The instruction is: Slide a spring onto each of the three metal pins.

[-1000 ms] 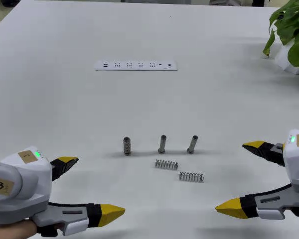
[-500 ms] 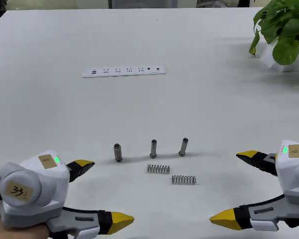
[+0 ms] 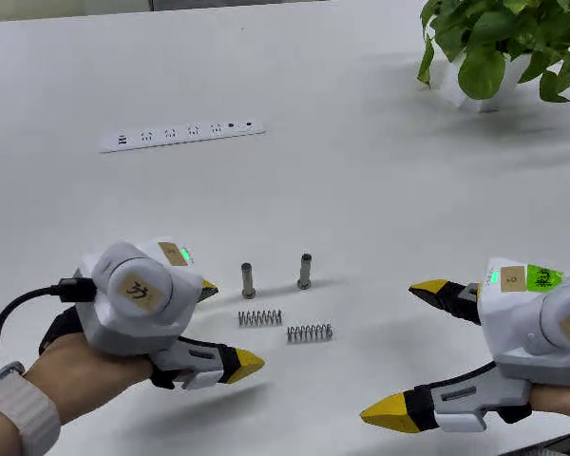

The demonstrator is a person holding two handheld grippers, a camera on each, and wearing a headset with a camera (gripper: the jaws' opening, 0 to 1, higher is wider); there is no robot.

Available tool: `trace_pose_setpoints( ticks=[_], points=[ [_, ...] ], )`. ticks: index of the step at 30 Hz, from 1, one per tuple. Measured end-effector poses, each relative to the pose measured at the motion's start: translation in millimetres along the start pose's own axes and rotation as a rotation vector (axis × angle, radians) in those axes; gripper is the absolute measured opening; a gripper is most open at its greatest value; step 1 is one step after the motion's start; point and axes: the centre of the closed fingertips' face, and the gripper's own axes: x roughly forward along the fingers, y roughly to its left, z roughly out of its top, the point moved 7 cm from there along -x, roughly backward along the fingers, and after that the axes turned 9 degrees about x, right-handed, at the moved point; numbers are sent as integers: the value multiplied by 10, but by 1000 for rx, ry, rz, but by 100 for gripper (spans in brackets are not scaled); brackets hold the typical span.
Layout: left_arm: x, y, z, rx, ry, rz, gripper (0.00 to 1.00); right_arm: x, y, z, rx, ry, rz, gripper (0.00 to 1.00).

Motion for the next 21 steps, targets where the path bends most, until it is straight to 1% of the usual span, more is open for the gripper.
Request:
trace_pose_setpoints(
  ticks=[1,2,3,4,5,6,8,9,10,11,12,13,15,16,17,18,19,21],
  points=[
    [21,11,23,-7,11,6,49,-4,-17,-16,8,-2,-2,98],
    [29,23,11,-24,26,3,46,-7,-21,-24,7,0,-4,98],
    [52,30,21,-26,26,-5,45,-15,-27,-30,7,3,-8,98],
    [89,27,25,-29,47,-14,45,-27,-37,-36,10,4,-10,98],
    [104,37,12,-25,74,-14,43,-38,-44,-35,14,1,-11,98],
    [126,38,36,-6,77,-15,42,-51,-54,-33,17,-2,-14,98],
    [153,27,21,-36,112,-49,37,-68,-54,-33,20,-5,-19,98],
    [185,13,33,-64,109,-70,36,-79,-76,-34,24,-10,-24,98],
    [207,25,27,-66,123,-70,35,-85,-83,-35,28,-13,-26,98],
    [231,33,25,-54,135,-65,34,-90,-72,-38,34,-15,-26,98],
    [263,69,2,-45,138,-63,34,-92,-68,-41,37,-16,-26,97],
    [280,77,0,-50,148,-68,34,-94,-71,-48,39,-16,-26,97],
    [295,62,11,-46,161,-83,30,-101,-72,-64,43,-15,-29,97],
    [321,104,-16,-47,174,-80,29,-107,-70,-73,46,-15,-29,97],
    [324,108,-18,-46,177,-79,29,-108,-73,-77,47,-15,-30,97],
    [315,83,10,-42,177,-84,29,-114,-79,-85,50,-16,-32,97],
    [317,81,5,-46,190,-89,28,-120,-80,-93,53,-16,-33,97],
    [317,85,-9,-43,197,-99,26,-127,-78,-108,59,-15,-35,97]
  ],
)
